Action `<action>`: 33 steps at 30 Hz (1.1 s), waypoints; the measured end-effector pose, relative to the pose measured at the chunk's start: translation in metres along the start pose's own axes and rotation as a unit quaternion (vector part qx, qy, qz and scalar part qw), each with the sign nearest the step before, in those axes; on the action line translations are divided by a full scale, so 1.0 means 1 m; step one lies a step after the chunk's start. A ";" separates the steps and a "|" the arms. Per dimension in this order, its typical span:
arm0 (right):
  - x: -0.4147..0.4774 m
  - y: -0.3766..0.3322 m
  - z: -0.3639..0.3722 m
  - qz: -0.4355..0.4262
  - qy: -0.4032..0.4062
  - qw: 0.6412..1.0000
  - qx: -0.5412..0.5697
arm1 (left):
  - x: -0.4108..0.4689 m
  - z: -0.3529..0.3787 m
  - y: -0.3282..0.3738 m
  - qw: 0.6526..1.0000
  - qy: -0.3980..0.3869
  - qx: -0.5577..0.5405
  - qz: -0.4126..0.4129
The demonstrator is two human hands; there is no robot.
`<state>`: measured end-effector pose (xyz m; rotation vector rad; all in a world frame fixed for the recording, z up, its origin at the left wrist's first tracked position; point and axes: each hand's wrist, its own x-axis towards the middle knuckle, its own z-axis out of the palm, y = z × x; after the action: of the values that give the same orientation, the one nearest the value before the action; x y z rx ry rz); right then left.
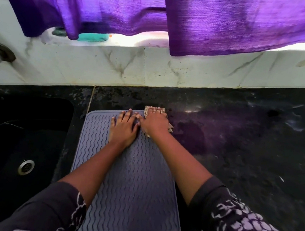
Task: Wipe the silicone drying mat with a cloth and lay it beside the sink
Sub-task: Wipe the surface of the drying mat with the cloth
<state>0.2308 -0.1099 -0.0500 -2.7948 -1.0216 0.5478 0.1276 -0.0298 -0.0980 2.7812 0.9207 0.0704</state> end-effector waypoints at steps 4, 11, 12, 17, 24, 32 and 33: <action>0.010 0.032 -0.001 -0.113 0.023 0.992 -0.049 | 0.002 0.002 -0.002 1.000 0.015 -0.019 0.000; 0.001 0.022 0.032 -0.088 0.102 0.990 0.028 | 0.003 0.005 -0.001 1.000 0.025 -0.003 -0.008; -0.001 0.021 0.032 -0.081 0.107 0.990 0.034 | 0.004 0.006 -0.001 1.000 0.026 -0.003 -0.009; -0.033 0.029 0.045 -0.070 0.121 0.989 0.050 | 0.004 0.006 -0.001 1.000 0.024 -0.003 -0.009; -0.027 0.017 0.040 -0.048 0.106 0.993 0.017 | 0.004 0.006 0.000 1.000 0.021 -0.004 -0.013; -0.044 0.025 0.033 -0.067 0.093 0.993 0.023 | 0.001 0.004 0.002 1.000 0.018 -0.010 -0.012; -0.035 0.021 0.025 -0.061 0.100 0.992 0.049 | 0.001 0.003 0.002 1.000 0.017 -0.011 -0.010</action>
<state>0.2091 -0.1495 -0.0679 -2.6154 -1.0829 0.2891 0.1302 -0.0310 -0.1008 2.7585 0.9507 0.1232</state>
